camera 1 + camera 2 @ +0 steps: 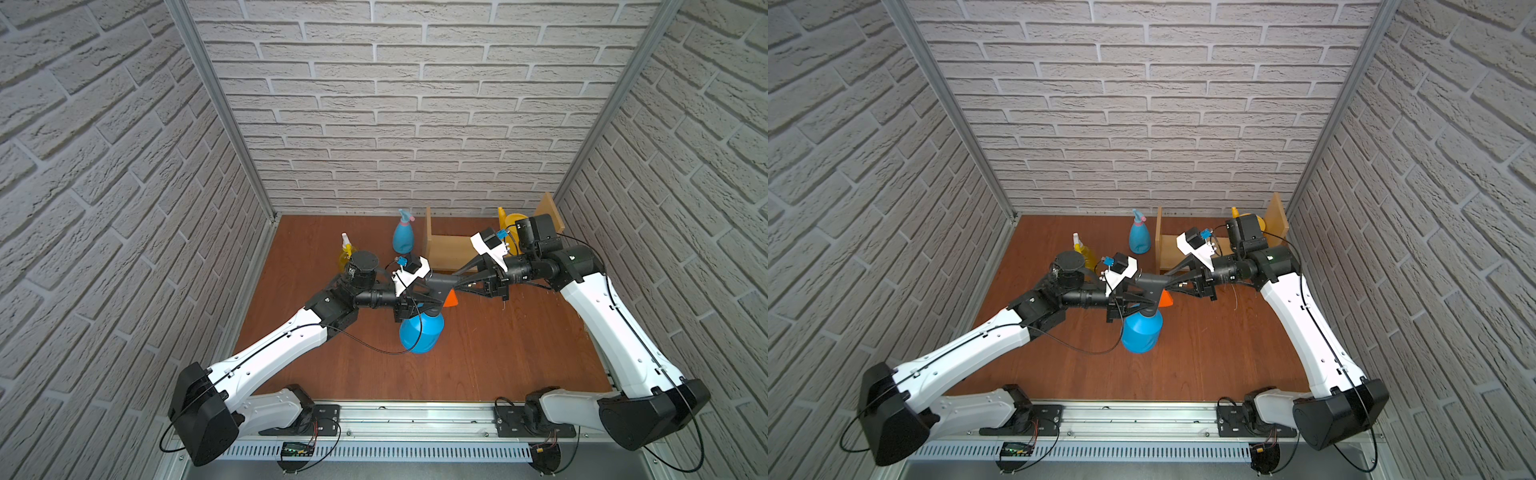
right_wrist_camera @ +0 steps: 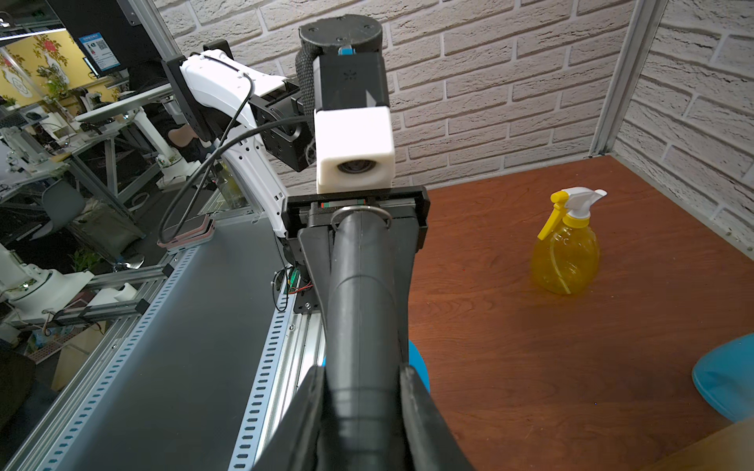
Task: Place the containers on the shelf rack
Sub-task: 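Pick up a container from the center of the board.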
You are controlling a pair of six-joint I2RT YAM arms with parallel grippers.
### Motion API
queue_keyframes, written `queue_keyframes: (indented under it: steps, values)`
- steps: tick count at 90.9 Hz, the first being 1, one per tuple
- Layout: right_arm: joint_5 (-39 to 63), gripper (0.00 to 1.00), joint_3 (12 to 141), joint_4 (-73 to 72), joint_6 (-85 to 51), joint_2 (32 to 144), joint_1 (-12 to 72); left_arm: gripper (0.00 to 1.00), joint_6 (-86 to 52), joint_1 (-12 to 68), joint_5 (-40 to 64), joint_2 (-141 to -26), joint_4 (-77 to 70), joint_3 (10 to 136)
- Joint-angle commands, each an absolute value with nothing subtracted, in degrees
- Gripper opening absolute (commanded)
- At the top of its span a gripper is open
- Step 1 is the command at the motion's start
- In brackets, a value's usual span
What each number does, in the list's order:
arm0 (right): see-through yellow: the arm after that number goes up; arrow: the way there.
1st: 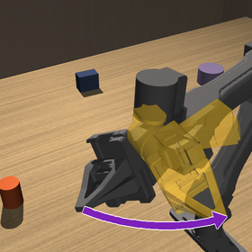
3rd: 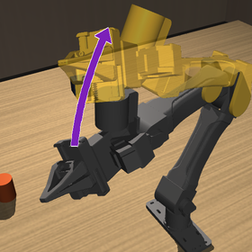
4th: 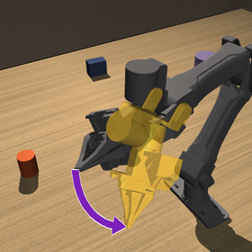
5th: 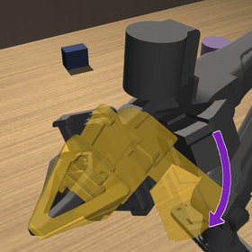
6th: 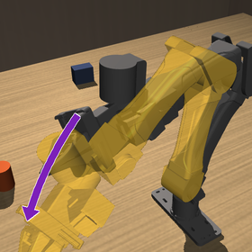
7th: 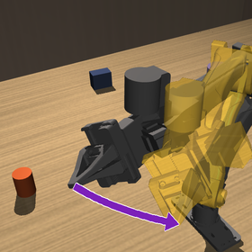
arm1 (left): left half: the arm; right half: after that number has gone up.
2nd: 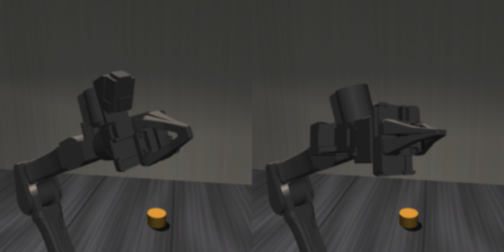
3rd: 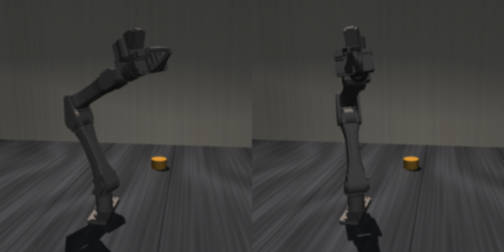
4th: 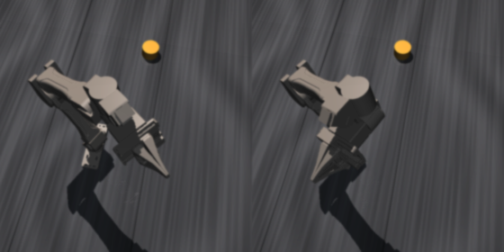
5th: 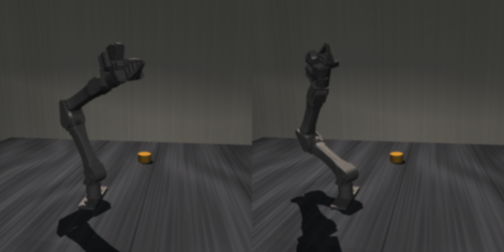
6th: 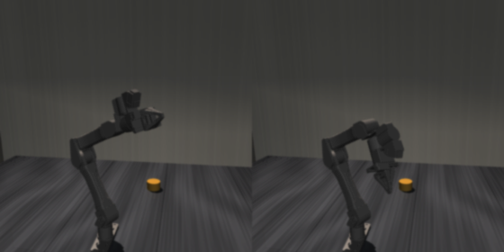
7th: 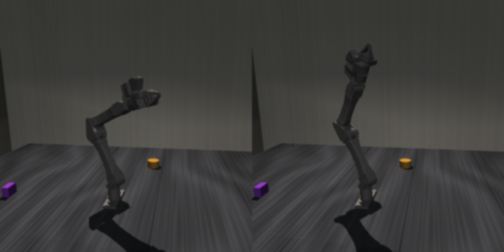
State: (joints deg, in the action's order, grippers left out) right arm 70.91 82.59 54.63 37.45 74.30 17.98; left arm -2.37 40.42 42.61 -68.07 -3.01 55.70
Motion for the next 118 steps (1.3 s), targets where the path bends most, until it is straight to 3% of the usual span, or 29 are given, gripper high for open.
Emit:
queue_keyframes:
  steps: [1, 7, 16, 26, 33, 42, 56, 78, 118]
  values:
    - [71.46, 0.09, 84.33, 52.91, 37.75, 72.92, 17.75, 0.07, -2.64, 40.08, 40.6, -68.2, -3.64, 57.86]
    - [70.55, 0.21, 83.79, 52.22, 36.99, 72.42, 17.75, 0.0, -1.36, 40.24, 39.34, -68.12, -2.72, 58.11]
    - [68.69, 0.46, 82.3, 49.59, 34.7, 71.17, 17.75, 0.0, 0.23, 40.34, 35.99, -67.75, -2.21, 57.57]
    - [63.54, 0.6, 78.79, 44.56, 29.37, 67.86, 17.75, 0.0, 3.6, 40.56, 29.5, -66.91, -1.66, 56.2]
    - [57.63, 0.64, 75.23, 37.22, 22.13, 64.36, 17.75, 0.0, 8.31, 40.9, 24.55, -66.03, 1.39, 55.51]
    - [46.78, 0.71, 69.28, 26.92, 9.61, 58.3, 17.75, 0.0, 14.62, 41.27, 19.51, -64.78, 3.86, 54.03]
    - [27.9, 0.93, 63.35, 20.48, -22.42, 52.4, 17.75, 0.0, 25.86, 42.59, 13.18, -61.62, 3.89, 50.79]
    - [30.48, 0.77, 64.41, 31.82, -58.58, 55.19, 18.9, 0.0, 36.51, 44.27, 1.65, -60.44, 1.41, 48.72]
    - [25.56, 0.78, 65.09, 34.28, -94.39, 61.77, 31.15, 0.0, 37.62, 45.0, 1.52, -65.59, -1.94, 50.43]
